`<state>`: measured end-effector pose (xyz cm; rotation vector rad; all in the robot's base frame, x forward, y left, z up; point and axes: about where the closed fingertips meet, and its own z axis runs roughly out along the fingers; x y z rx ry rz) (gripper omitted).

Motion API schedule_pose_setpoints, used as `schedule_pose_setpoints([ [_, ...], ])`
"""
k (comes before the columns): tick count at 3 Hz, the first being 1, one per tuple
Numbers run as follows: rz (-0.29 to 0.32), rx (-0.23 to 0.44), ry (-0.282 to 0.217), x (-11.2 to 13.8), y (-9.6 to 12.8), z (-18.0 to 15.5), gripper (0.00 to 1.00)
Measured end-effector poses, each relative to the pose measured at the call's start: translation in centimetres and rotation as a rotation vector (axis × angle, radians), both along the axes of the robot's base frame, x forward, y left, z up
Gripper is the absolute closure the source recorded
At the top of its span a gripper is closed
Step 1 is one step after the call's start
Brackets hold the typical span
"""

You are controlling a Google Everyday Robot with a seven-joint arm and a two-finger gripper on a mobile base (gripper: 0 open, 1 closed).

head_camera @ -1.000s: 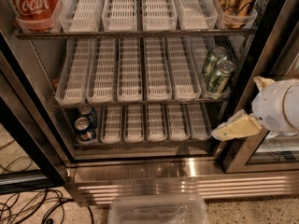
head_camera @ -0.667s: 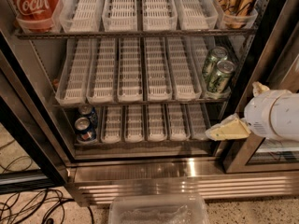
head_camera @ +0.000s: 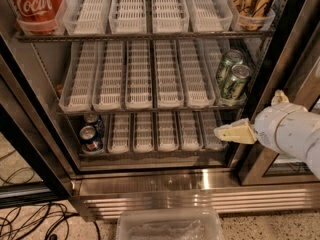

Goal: Pick green can from middle shelf of fridge

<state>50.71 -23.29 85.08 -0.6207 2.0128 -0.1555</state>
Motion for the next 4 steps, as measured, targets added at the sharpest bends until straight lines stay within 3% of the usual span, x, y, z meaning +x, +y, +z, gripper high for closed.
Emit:
schedule_pose_setpoints([
  [1,-0.039,0.063,-0.048,0.9,0.2,0.0,0.00],
  [2,-0.045,0.128,-0.048,1.9,1.4,-0.6,0.00],
  [4,-0.056,0.112,-0.105,2.0,0.6,-0.8,0.04],
])
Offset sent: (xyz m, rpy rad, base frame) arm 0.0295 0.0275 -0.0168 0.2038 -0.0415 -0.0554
